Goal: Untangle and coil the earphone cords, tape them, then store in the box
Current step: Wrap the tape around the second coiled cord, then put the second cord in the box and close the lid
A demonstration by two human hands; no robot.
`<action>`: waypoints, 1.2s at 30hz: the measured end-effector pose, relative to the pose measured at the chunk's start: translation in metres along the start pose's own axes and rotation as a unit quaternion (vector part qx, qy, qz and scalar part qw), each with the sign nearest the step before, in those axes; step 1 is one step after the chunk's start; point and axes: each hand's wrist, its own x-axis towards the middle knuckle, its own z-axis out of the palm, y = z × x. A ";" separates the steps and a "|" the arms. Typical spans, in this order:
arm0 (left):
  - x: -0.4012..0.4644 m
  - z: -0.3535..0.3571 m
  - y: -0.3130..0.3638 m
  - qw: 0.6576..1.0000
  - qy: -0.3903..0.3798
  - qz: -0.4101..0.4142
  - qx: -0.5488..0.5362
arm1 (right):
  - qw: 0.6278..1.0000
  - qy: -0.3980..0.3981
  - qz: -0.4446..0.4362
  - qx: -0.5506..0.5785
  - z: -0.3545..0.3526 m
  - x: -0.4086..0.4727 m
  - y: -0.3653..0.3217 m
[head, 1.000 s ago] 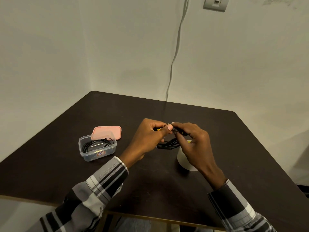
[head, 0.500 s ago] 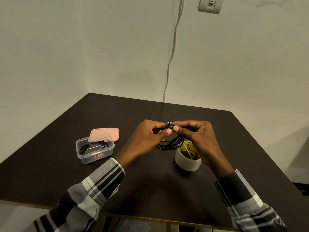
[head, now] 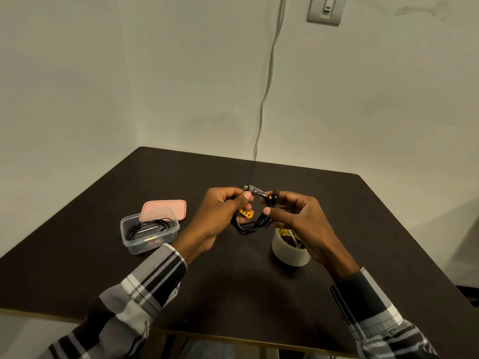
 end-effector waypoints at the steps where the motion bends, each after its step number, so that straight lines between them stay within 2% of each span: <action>1: -0.001 -0.001 0.001 1.000 0.002 -0.005 -0.012 | 1.000 -0.005 0.003 0.008 0.002 0.001 0.001; 6: -0.008 -0.018 0.005 1.000 0.022 -0.015 -0.017 | 0.997 0.009 0.004 0.071 0.013 0.010 -0.001; 10: -0.018 -0.050 0.012 0.994 0.067 -0.003 0.086 | 0.996 -0.004 0.008 0.092 0.033 0.024 -0.005; 16: -0.031 -0.106 0.018 0.964 0.153 0.034 0.214 | 0.993 -0.065 0.021 0.100 0.084 0.052 -0.007; 24: -0.044 -0.157 0.005 0.944 0.269 -0.001 0.192 | 0.986 -0.128 0.045 0.097 0.156 0.085 -0.007; 28: -0.048 -0.168 -0.012 0.929 0.298 -0.015 0.220 | 0.986 -0.143 0.062 0.062 0.173 0.089 0.007; 31: -0.051 -0.168 -0.017 0.910 0.291 -0.024 0.293 | 0.987 -0.149 0.052 0.017 0.174 0.085 0.015; 36: -0.053 -0.167 -0.022 0.869 0.273 -0.052 0.409 | 0.969 -0.147 -0.062 -0.190 0.176 0.085 0.027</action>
